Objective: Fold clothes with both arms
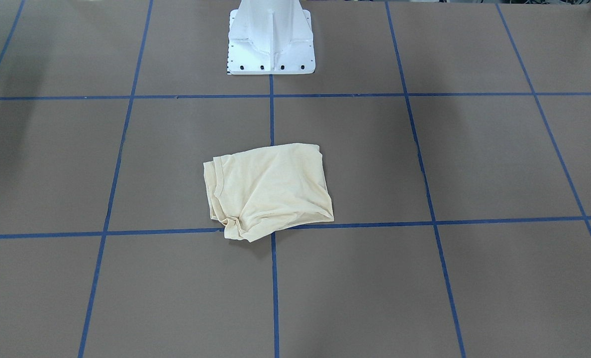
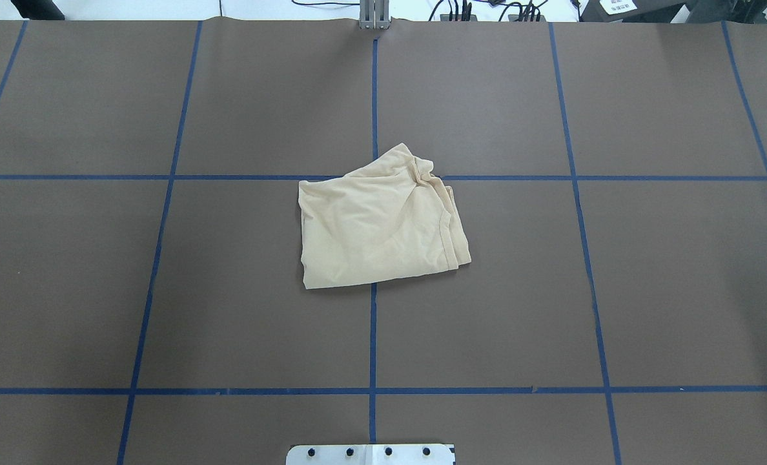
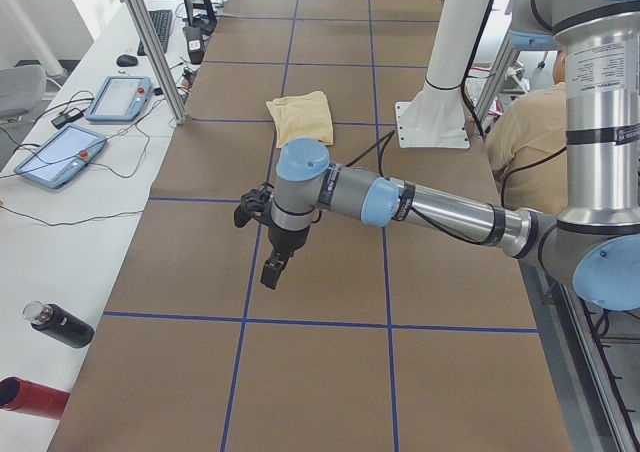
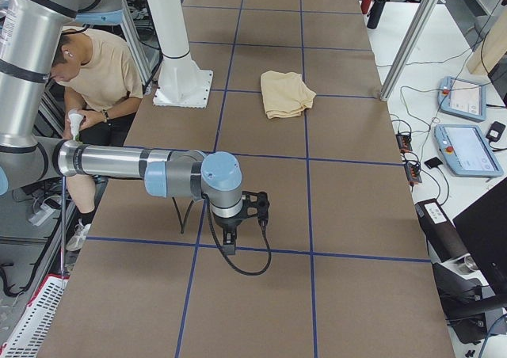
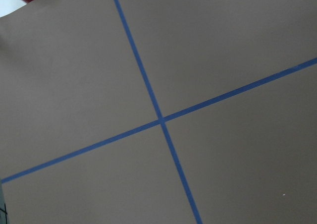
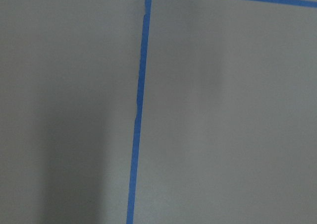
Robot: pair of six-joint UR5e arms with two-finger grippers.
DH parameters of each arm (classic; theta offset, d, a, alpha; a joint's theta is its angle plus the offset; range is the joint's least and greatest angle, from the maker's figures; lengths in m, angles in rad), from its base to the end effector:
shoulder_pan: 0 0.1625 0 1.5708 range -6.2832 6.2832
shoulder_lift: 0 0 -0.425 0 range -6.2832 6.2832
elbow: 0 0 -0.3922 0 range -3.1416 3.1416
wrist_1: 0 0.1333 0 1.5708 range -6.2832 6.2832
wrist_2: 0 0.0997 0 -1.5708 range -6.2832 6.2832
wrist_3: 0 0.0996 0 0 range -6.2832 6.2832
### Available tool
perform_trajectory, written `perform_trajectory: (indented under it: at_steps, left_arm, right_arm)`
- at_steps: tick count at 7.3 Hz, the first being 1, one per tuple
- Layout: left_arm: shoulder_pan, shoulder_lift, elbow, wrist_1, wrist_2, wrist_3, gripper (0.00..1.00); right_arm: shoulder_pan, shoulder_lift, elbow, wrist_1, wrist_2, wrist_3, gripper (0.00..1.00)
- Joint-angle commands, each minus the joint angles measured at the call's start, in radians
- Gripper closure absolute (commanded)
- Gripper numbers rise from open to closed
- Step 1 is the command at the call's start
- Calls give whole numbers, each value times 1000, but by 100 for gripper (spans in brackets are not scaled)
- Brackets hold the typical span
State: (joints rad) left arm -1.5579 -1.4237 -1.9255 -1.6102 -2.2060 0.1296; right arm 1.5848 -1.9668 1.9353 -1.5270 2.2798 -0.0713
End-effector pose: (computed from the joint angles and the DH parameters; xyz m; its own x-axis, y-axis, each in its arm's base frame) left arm -0.0686 -0.4387 0.5554 0.7947 0.2794 -0.5389 -0.1162 0.9413 0.3168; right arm 0.0731 -0.3277 0.6413 0.7581 -0.0686 0.6485 0.0401 0.9975 0.0586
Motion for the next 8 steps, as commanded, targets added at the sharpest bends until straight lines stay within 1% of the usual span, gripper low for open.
perform_trajectory:
  at_steps: [1,2,3,4,5,8]
  left_arm:
    - [-11,31,48,3,-152,-10,0]
    - [-11,51,66,-11,-162,-2,0]
    - [-11,60,50,-8,-163,-7,0]
    - [-7,54,75,-7,-161,-8,0]
    - [-7,54,98,-11,-158,-10,0]
    - [-10,65,86,-10,-147,-1,0]
  right_arm:
    - [-79,46,-2,-10,3,43,0]
    - [-100,51,2,-7,6,79,0]
    - [-100,51,23,-7,21,79,0]
    - [-98,46,16,-9,59,74,0]
    - [-98,49,-10,1,72,68,0]
    - [-97,52,-32,7,56,64,0]
